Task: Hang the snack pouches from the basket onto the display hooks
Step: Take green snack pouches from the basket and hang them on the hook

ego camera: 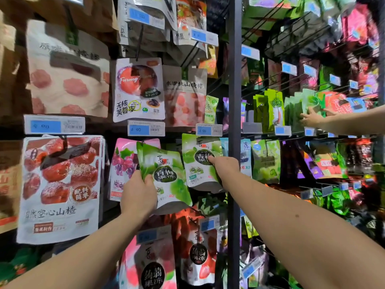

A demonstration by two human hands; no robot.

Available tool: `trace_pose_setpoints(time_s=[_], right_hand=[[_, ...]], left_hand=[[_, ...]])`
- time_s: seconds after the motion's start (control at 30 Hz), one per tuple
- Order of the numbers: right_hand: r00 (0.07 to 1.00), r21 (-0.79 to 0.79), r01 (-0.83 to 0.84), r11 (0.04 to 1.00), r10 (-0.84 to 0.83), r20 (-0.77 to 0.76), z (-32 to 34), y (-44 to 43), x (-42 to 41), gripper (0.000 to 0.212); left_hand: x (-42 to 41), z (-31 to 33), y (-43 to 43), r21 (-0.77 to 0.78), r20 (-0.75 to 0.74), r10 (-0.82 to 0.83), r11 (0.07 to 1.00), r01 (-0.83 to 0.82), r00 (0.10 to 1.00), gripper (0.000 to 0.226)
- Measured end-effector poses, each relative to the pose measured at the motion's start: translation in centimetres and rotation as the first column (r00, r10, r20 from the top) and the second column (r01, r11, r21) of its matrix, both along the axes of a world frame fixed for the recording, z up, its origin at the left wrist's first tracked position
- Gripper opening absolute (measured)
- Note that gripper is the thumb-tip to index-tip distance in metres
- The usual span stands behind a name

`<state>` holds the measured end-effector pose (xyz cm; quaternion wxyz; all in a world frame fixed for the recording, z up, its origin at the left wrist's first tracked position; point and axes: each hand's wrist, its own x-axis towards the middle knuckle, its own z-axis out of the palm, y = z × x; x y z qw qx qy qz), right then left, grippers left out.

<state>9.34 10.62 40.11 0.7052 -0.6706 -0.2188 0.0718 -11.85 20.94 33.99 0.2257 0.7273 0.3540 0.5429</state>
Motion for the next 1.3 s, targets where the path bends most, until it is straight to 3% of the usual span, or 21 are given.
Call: trace_pose_setpoints(time_s=[0.13, 0.37, 0.67, 0.83, 0.97, 1.17, 1.3], right_hand=[[0.999, -0.029, -0.05, 0.998, 0.05, -0.003, 0.1, 1.0, 0.4, 0.035], [0.995, 0.036, 0.03, 0.999, -0.026, -0.097, 0.1, 0.9, 1.1, 0.041], [0.994, 0.015, 0.004, 1.0, -0.002, -0.11, 0.2, 0.2, 1.3, 0.068], [0.993, -0.015, 0.022, 1.0, -0.024, -0.115, 1.0, -0.1, 0.7, 0.057], [0.994, -0.069, 0.003, 0.998, -0.011, -0.112, 1.0, 0.1, 0.6, 0.067], [0.997, -0.096, -0.021, 0.995, 0.014, -0.081, 0.7, -0.2, 0.5, 0.07], [0.999, -0.167, -0.035, 0.985, 0.04, 0.026, -0.5, -0.5, 0.7, 0.072]], left_hand=[[0.1, 0.5, -0.4, 0.023, -0.006, -0.001, 1.0, 0.001, 1.0, 0.021], [0.4, 0.4, 0.3, 0.028, 0.024, -0.026, 0.999, 0.025, 0.999, 0.021], [0.9, 0.2, 0.8, 0.033, 0.041, -0.028, 0.999, 0.027, 0.999, 0.023], [1.0, 0.5, 0.7, 0.035, 0.028, -0.041, 0.999, 0.04, 0.999, 0.02], [0.9, 1.2, 0.3, 0.035, 0.021, -0.042, 0.999, 0.041, 0.999, 0.022], [0.3, 1.7, -0.4, 0.015, 0.034, -0.042, 0.999, 0.041, 0.999, 0.021], [-0.1, 1.6, -0.2, 0.014, 0.032, -0.034, 0.999, 0.034, 0.999, 0.021]])
